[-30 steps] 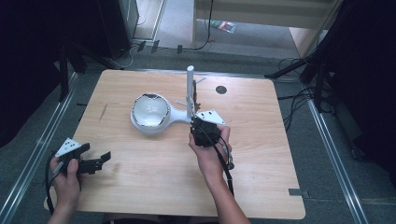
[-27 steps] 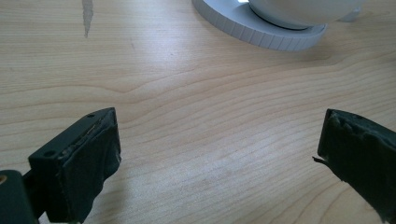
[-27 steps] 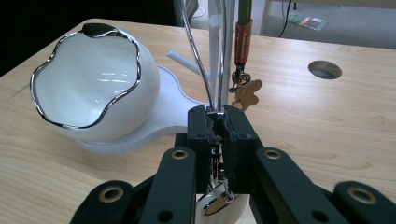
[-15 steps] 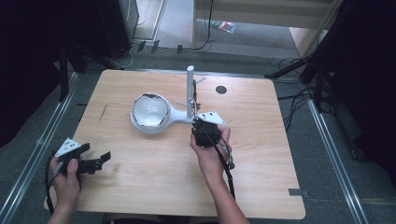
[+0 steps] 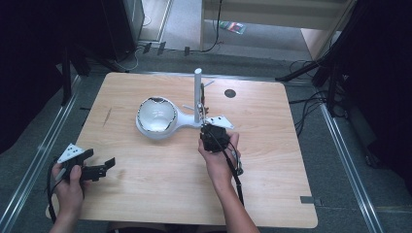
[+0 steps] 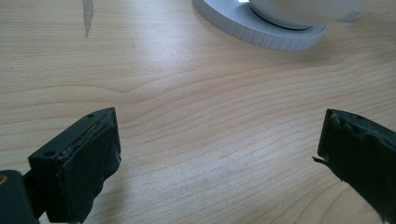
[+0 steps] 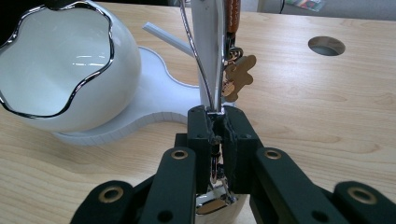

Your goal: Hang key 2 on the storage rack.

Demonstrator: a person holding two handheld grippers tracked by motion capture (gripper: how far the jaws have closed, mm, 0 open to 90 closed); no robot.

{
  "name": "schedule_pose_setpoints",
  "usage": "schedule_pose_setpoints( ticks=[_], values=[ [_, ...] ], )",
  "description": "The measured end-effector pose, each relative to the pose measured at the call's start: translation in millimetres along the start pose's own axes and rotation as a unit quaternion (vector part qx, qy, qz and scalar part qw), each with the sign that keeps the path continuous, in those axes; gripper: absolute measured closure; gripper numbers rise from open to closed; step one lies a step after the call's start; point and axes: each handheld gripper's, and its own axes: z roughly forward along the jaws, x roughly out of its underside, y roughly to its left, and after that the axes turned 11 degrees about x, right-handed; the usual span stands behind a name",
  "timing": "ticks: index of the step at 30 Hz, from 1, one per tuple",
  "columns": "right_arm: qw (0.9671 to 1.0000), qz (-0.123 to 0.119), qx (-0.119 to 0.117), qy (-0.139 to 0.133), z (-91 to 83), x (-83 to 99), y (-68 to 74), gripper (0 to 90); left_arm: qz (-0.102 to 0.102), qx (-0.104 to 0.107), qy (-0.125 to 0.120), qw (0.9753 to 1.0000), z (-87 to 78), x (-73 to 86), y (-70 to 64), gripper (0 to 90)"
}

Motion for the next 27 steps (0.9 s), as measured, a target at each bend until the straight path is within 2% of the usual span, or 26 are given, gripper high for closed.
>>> schedule_pose_setpoints(
  ticks=[16,19,22,23,25,27],
  values=[
    [0.9998,-0.001,0.000,0.021,23.5,-3.0,3.6,82.0,0.000,-0.001,-0.001,1.0000,-0.1,0.0,0.1,0.0],
    [0.9997,0.000,-0.011,0.023,24.5,-1.9,3.2,73.9,0.000,0.000,-0.001,1.0000,0.0,0.0,0.2,0.0],
    [0.9996,0.002,-0.014,0.023,23.7,-1.4,3.1,71.5,0.000,0.000,0.000,1.0000,-0.1,0.0,0.2,0.0],
    [0.9995,0.001,-0.019,0.024,22.3,-0.7,1.3,67.8,0.000,0.000,0.000,1.0000,-0.1,0.0,0.2,0.0],
    [0.9997,-0.002,-0.018,0.016,20.9,0.3,0.1,65.8,0.000,0.000,-0.001,1.0000,-0.1,0.0,0.2,0.0],
    [0.9998,-0.009,-0.018,0.003,19.1,1.8,-3.0,57.4,0.000,0.000,0.000,1.0000,0.1,0.0,0.0,0.0]
  ],
)
